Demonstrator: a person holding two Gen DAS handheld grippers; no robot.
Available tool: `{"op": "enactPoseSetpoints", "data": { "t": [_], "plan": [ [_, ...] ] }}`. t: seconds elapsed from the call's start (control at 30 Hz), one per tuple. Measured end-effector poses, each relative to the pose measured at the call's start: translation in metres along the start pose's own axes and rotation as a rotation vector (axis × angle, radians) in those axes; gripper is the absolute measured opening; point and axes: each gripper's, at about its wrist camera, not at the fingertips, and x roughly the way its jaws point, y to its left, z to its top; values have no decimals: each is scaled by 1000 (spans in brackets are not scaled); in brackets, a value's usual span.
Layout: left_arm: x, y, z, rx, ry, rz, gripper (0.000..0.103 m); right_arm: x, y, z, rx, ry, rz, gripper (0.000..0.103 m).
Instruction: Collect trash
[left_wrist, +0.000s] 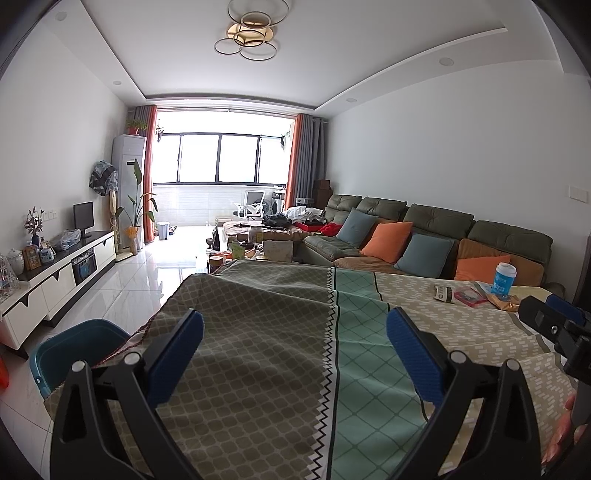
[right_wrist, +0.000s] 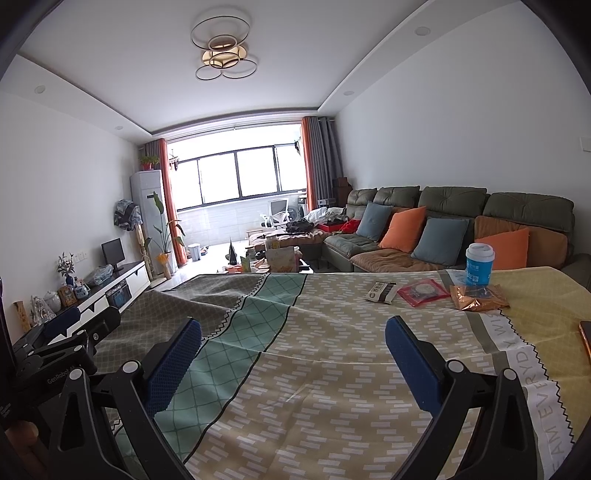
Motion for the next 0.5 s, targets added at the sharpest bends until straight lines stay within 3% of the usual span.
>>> {"op": "enactPoseSetpoints", "data": {
  "t": [0.5],
  "plan": [
    [1,-2,0,1,2,0,99,-1,-1,-1,1,-1,0,99]
  ]
}}
